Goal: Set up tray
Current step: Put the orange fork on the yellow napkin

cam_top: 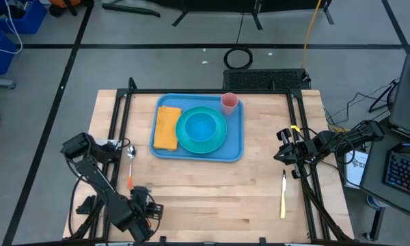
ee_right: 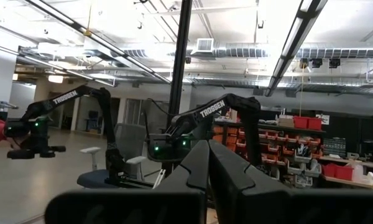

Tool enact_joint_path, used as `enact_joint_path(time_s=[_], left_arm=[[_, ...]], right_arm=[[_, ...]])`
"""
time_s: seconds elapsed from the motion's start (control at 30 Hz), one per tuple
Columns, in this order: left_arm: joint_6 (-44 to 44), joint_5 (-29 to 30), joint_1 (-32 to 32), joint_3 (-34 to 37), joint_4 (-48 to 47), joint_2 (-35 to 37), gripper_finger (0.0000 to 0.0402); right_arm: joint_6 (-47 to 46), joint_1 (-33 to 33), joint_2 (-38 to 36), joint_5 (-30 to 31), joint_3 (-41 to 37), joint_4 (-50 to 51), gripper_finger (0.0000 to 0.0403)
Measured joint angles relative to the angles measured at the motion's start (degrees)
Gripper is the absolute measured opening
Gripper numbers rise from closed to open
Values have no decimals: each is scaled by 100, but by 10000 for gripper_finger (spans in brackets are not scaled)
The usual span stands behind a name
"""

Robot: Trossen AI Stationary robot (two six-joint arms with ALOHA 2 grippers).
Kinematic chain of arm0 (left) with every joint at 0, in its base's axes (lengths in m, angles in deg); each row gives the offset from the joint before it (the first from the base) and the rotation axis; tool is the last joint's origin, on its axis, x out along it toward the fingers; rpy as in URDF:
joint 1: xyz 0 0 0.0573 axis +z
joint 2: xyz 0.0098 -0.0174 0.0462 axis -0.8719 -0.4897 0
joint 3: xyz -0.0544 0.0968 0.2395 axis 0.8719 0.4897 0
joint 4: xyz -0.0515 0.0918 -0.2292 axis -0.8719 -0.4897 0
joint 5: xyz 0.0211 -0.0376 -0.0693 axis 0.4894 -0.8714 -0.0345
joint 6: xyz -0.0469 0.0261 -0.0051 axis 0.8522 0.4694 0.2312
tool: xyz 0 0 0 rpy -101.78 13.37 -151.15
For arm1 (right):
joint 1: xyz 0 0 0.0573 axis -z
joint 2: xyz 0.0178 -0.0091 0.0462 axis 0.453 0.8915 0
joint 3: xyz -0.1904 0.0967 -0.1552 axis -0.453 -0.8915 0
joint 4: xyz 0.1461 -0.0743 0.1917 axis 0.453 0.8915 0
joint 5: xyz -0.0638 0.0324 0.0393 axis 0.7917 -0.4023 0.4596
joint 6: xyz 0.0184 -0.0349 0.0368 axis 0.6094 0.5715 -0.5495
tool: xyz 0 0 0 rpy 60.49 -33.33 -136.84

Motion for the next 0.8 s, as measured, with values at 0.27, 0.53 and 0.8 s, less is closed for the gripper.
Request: enact_joint_path(time_s=[0.27, 0.53, 0.8], left_arm=[[-49, 30, 11, 4, 9, -215, 182], [-73, 99, 11, 6, 13, -216, 164], [-74, -3, 11, 292, 258, -218, 165]], right_arm=[[0, 0, 0, 0, 0, 1, 4], [0, -1, -1, -2, 0, 1, 4], [0, 0, -1, 0, 0, 1, 4]])
